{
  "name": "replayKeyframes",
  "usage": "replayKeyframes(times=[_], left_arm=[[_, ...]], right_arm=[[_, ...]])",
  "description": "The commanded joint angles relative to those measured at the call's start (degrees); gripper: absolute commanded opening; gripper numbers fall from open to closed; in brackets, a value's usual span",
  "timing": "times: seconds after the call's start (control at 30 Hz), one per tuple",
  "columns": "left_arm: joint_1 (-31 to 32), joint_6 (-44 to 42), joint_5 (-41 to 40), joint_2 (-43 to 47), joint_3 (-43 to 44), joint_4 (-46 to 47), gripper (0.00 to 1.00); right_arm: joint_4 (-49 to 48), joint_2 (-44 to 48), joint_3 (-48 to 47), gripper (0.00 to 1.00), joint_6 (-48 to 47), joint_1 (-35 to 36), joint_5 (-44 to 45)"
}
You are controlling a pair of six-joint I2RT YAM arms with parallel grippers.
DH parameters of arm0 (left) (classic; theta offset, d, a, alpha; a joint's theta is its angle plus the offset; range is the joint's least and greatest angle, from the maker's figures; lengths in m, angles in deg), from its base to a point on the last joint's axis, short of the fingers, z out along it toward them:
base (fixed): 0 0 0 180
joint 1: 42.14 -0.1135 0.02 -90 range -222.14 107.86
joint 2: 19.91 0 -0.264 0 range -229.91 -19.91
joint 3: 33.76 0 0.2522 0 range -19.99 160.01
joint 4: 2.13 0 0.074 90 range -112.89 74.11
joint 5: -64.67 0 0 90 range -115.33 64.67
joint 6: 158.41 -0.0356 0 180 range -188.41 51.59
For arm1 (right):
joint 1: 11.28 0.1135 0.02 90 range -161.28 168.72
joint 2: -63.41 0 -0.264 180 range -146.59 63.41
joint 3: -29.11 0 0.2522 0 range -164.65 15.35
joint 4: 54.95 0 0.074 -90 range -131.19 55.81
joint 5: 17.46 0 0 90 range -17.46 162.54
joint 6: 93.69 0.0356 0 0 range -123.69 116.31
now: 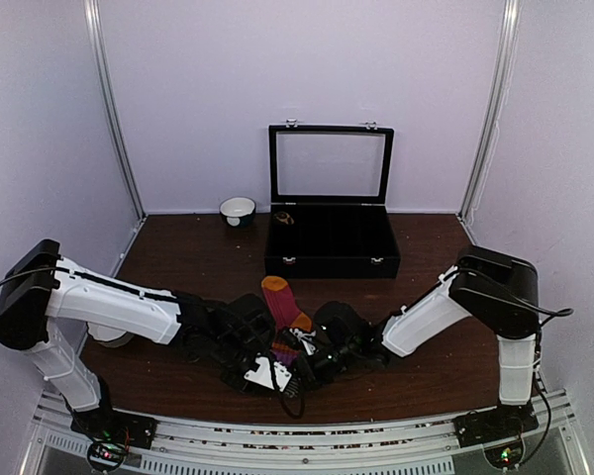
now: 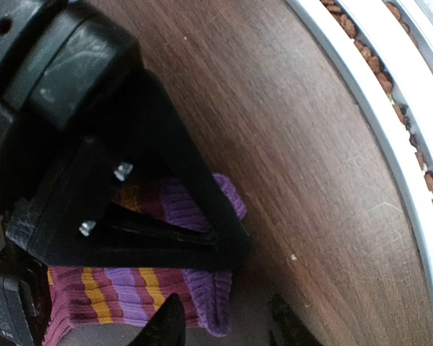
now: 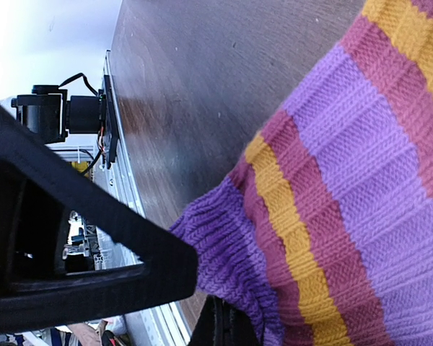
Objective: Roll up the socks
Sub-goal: Roll the sock at the center of the board.
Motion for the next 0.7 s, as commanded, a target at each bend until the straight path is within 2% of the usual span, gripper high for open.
replayKeyframes(times=[0.0,0.13,0.3,0.37,0.5,0.53,0.67], left_arm=[[0.15,-1.65,1.06,1.88,0.33,0.46,0.38],[0.25,-2.29,0.51,0.77,-0.01,0.38,0.27],[0.25,0.04,0.39,-0.82,0.85,0.85,0.26],[0.17,2.52,-0.6,-2.26,1.71,1.2,0.19],[-0.91,7.77,2.55,-5.1,3.72,-0.78,0.03],[-1.41,8.95,3.65,-5.64,4.45,-1.58,0.0],[-4.44,11.41,7.72,-6.62,5.47,-3.45,0.0]], right_arm=[[3.79,-2.0,-0.32,0.0,0.02,-0.26,-0.37],[3.68,-2.11,-0.59,0.0,0.35,-0.28,-0.49],[4.11,-1.51,-0.85,0.0,0.36,-0.3,-0.67],[4.09,-1.29,-0.79,0.0,0.28,-0.31,-0.5],[4.14,-0.65,-0.16,0.0,0.07,-0.29,0.19],[4.07,-0.28,0.16,0.01,-0.06,-0.3,0.63],[3.85,0.87,0.79,0.12,-0.58,-0.29,1.88]])
